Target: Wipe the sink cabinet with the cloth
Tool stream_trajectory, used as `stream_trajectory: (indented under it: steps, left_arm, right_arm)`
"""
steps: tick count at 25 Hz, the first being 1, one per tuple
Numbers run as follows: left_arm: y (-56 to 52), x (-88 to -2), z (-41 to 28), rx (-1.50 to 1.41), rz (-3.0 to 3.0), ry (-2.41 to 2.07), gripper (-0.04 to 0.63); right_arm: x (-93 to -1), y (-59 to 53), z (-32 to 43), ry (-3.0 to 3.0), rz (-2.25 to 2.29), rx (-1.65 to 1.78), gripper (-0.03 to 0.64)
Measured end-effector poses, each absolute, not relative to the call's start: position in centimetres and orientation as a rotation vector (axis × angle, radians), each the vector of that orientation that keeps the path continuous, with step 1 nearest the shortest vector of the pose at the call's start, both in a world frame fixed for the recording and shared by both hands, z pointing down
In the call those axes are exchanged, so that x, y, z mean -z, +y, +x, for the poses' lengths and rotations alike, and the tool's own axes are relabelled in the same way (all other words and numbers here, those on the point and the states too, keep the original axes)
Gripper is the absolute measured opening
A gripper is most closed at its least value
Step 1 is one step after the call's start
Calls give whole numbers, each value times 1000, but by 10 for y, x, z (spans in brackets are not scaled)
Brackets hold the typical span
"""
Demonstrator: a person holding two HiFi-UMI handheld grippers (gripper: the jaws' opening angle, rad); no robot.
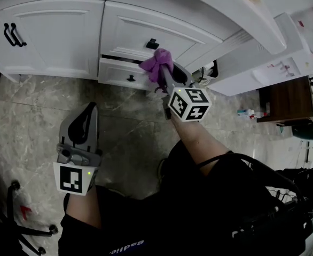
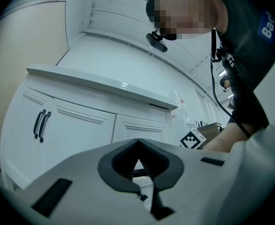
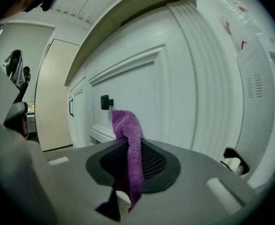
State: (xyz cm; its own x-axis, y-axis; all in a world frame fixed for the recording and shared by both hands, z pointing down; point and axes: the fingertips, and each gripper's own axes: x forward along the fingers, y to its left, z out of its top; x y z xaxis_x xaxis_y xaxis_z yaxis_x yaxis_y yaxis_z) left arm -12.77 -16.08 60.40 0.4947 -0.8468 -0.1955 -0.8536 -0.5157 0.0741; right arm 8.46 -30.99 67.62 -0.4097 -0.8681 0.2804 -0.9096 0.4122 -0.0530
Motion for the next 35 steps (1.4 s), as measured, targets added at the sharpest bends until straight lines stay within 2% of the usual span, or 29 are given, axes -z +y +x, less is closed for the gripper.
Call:
stream_trajectory:
  steps: [5, 9, 18, 22, 26, 35]
  left_arm:
    - [-164, -603, -126, -337, -2686, 1525, 0]
    - [-164, -601, -125, -337, -2684, 1522, 0]
    - [-154, -602, -138, -314, -2660, 1563, 0]
    - [-147, -605, -148, -299, -2651, 1591, 0]
    - [-144, -604, -152, -307, -2648, 1588, 0]
    - [-154, -603, -132, -342, -2692, 1524, 0]
  right_arm:
    - [-674, -302, 137, -2377, 1654, -281, 60]
    - [-675, -291, 139, -2366, 1656, -321, 60]
    - [-727, -284, -39, -2561, 1215, -293, 60]
    - [-760, -299, -81, -2541, 1147, -263, 60]
    - [-777, -313, -61, -2479, 1203, -264, 60]
    - [-789, -301, 52, -2307, 1374, -272, 60]
